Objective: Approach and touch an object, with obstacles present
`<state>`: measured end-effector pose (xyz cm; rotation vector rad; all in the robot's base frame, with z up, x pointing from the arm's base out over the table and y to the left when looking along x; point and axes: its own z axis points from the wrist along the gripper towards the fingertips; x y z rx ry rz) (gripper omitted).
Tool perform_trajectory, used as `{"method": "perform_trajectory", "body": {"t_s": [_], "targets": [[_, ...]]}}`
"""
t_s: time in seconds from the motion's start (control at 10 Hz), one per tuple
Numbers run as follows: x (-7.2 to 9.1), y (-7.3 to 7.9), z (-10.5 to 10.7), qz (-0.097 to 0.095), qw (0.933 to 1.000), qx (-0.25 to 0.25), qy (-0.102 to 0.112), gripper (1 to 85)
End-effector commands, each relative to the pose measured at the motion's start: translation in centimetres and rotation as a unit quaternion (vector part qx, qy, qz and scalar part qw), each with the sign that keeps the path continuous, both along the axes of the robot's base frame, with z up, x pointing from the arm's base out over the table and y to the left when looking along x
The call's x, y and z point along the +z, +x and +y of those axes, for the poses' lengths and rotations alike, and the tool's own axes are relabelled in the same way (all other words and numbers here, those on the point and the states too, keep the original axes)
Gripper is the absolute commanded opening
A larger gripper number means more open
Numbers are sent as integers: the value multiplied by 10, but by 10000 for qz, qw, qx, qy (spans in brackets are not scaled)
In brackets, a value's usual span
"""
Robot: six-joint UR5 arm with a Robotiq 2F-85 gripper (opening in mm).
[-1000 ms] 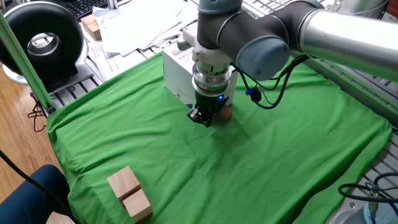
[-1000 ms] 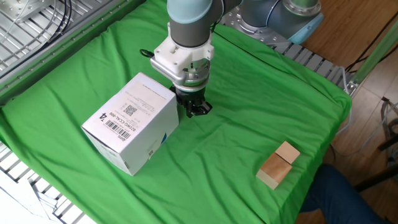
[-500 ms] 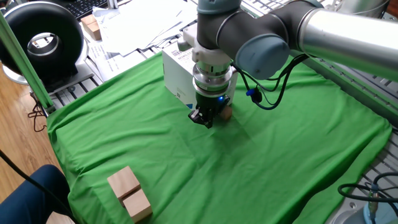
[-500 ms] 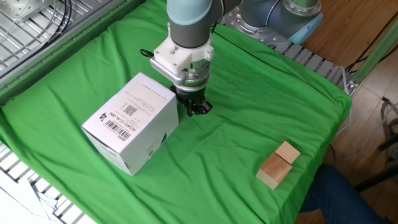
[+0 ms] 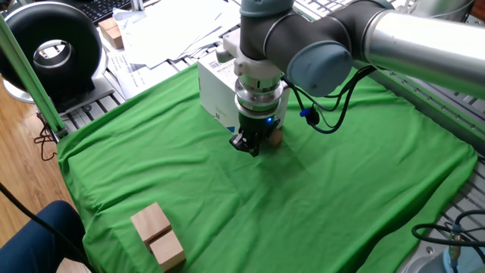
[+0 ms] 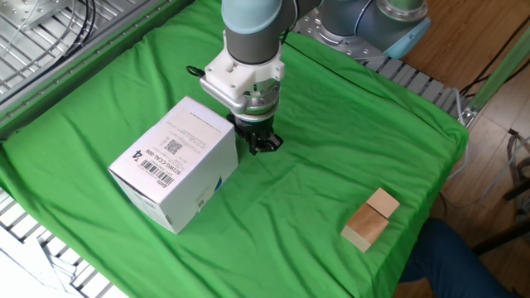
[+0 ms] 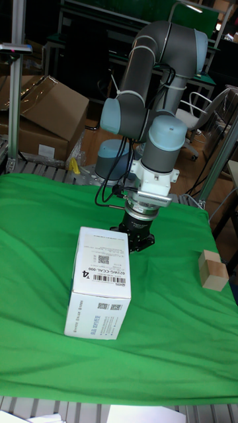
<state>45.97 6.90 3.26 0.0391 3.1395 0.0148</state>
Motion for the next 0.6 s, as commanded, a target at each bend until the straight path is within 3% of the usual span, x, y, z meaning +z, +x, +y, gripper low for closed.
{"method": "perform_trajectory", "body": {"t_s": [0.0, 0.5], "targets": [[1, 2, 2, -36, 10000, 13, 50, 23], [-9, 3, -6, -37, 9999, 120, 80, 23]]}}
